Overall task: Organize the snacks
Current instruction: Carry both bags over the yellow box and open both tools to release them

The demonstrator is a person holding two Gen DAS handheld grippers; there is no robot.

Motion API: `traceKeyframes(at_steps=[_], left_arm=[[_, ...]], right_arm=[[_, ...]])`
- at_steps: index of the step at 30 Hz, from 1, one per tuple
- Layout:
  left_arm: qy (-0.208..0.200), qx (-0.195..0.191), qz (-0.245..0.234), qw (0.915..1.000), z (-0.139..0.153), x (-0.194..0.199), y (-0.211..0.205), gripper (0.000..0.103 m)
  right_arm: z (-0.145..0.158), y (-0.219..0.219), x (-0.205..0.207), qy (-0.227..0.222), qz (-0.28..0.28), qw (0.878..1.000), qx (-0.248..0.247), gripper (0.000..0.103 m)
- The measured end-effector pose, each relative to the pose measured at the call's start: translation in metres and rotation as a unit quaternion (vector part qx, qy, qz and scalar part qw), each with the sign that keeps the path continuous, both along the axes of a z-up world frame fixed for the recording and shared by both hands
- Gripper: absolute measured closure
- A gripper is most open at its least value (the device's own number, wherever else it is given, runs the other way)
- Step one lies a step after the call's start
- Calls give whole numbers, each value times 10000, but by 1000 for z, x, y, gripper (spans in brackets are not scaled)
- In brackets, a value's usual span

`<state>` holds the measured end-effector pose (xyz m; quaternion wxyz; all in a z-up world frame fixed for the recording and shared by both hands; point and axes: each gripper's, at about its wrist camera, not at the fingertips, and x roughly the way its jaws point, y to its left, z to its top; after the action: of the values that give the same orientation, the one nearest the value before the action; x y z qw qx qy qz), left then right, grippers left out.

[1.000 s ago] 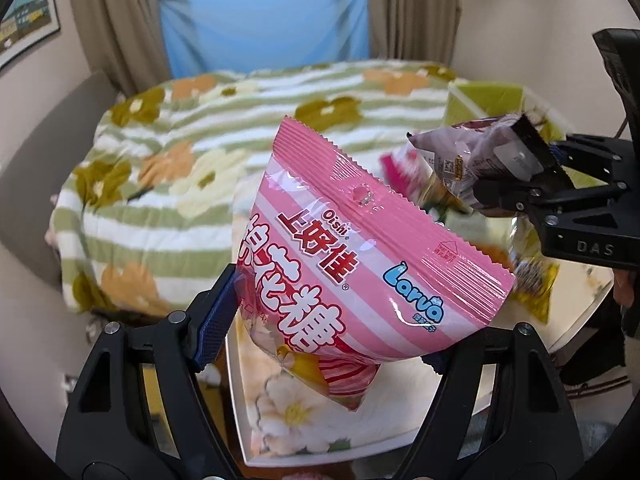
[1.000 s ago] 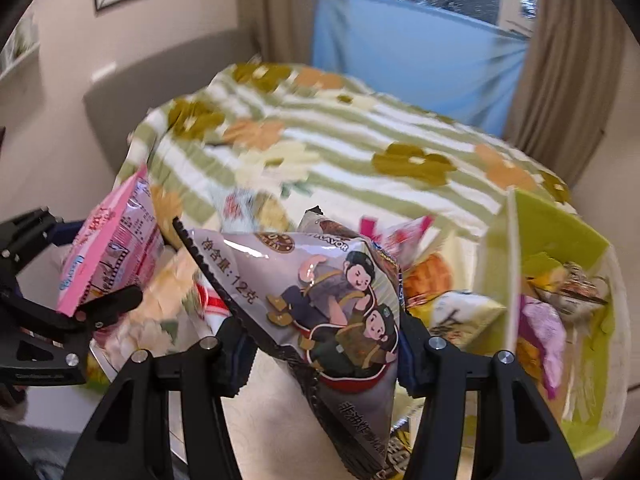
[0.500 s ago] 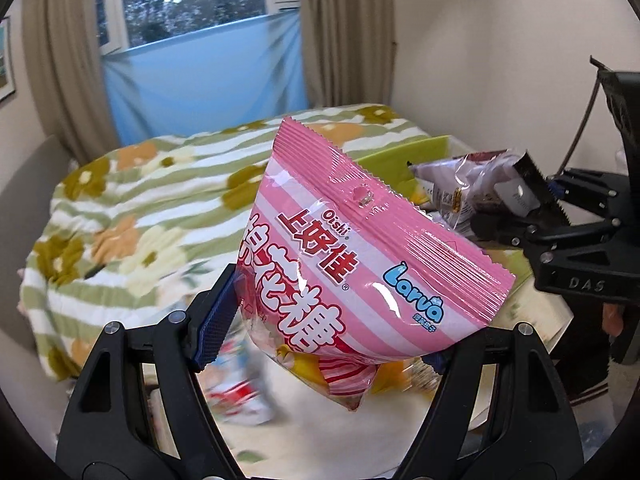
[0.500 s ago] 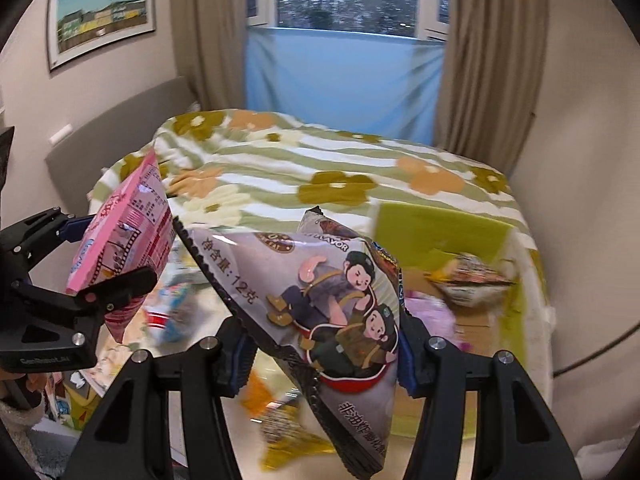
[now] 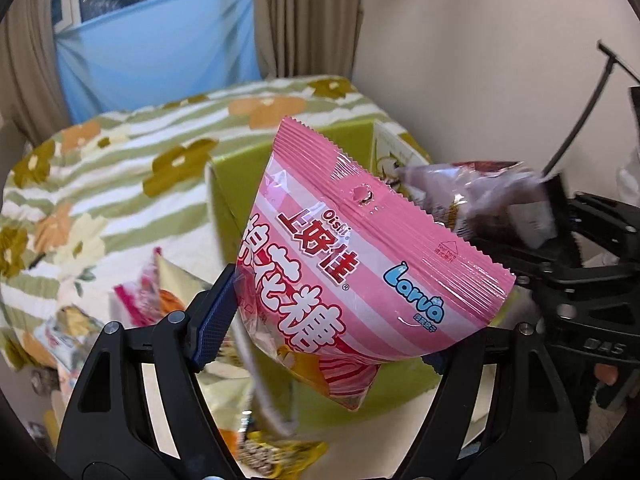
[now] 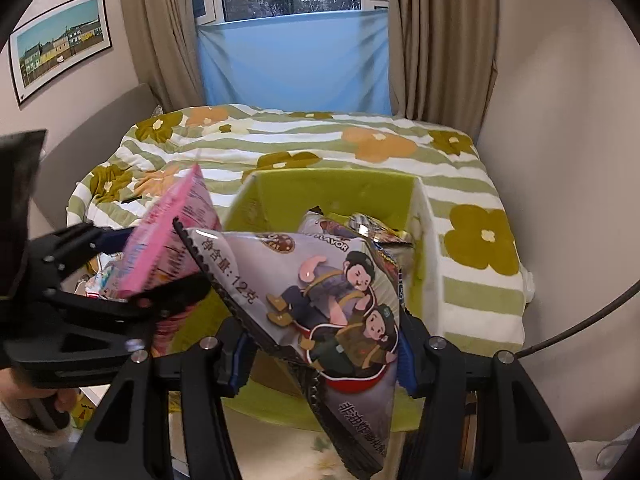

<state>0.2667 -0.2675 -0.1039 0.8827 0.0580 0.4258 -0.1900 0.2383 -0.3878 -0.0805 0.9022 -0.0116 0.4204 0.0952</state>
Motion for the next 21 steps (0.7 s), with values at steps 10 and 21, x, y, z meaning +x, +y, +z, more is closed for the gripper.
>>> traceKeyframes(at_steps=[10,21], left_arm=[[382,305,383,9981,-26,-12,-3,1],[536,315,677,9958,-27,-22,23,1]], right_arm=[[-18,-37,15,213,177,9992,275,50],[-16,-17,22,187,472,9981,352,50]])
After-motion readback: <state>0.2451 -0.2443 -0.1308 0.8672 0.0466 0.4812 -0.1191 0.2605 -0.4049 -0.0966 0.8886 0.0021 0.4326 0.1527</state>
